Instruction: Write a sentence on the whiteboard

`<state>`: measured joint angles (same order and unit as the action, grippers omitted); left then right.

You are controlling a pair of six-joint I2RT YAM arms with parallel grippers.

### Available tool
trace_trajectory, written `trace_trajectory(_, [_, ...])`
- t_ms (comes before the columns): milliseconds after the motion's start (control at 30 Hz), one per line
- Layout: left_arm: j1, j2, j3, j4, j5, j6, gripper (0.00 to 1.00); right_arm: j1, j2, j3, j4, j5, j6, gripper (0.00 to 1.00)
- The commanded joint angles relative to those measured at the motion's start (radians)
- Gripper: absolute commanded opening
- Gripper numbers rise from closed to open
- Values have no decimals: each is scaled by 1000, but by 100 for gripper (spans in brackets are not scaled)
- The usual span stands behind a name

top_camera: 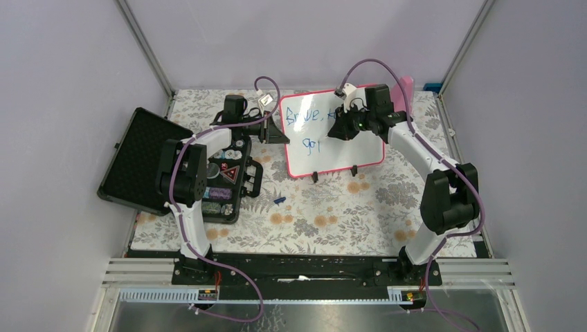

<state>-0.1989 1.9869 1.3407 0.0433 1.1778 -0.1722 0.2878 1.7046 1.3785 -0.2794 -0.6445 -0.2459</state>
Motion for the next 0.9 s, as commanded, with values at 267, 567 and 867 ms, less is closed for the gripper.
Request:
trace_trajectory(267, [4, -12, 39, -9, 30, 39, 0, 7, 23, 66, 29, 15, 6, 0])
trace_trajectory(567, [4, -13, 39, -14, 30, 40, 0, 8, 40, 84, 29, 24, 5, 0])
trace_trajectory(867, [4, -18, 41, -34, 25, 60, 0, 7, 43, 85, 19, 41, -9, 0])
